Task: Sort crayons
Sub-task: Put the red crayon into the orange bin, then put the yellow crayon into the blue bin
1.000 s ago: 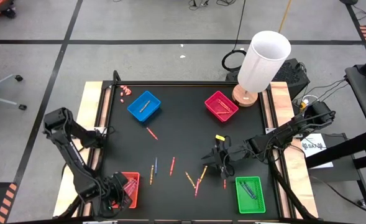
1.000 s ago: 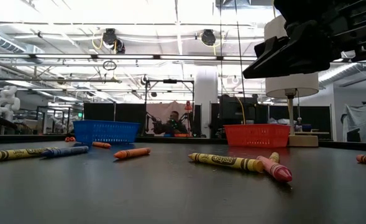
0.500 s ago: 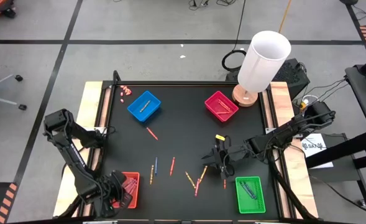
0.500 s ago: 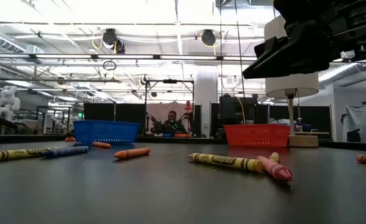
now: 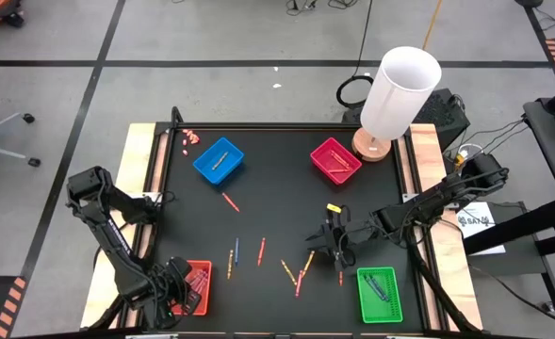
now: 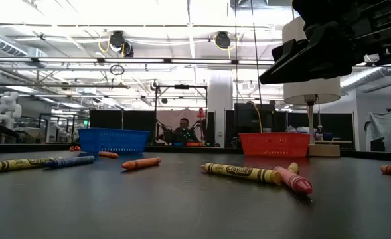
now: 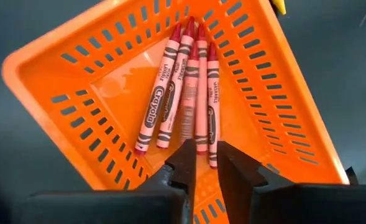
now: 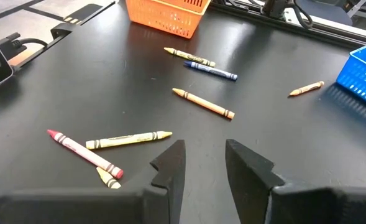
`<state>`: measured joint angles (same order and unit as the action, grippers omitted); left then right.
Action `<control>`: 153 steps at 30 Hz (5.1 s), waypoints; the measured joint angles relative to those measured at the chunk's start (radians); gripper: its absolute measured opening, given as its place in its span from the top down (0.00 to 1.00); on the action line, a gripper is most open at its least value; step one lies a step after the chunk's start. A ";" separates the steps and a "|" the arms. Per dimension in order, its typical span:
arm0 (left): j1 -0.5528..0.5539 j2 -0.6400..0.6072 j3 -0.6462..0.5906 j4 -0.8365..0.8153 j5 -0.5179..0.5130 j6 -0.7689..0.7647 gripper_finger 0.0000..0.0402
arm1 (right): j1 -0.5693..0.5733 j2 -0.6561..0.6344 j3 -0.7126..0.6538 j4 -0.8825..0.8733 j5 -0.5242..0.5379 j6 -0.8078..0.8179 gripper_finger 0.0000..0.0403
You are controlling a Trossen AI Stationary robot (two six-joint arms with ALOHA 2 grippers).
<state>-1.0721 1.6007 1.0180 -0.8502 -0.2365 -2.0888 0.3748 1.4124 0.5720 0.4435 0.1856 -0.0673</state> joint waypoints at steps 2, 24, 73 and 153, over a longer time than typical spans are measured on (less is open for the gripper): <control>0.000 0.001 0.000 0.003 0.000 0.000 0.82 | 0.000 0.000 0.000 0.000 0.000 0.001 0.75; 0.038 -0.020 0.116 -0.074 -0.311 0.367 0.80 | 0.000 0.000 0.000 -0.004 0.000 0.000 0.75; 0.436 0.032 -0.031 0.607 -0.676 1.367 0.80 | 0.000 0.000 0.000 0.001 -0.004 0.002 0.75; 0.536 0.155 -0.030 0.814 -0.403 1.605 0.80 | -0.009 0.333 0.083 -0.070 -0.227 -0.014 0.67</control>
<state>-0.5360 1.7557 0.9878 -0.0360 -0.6399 -0.4834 0.3663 1.7452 0.6552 0.3739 -0.0410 -0.0816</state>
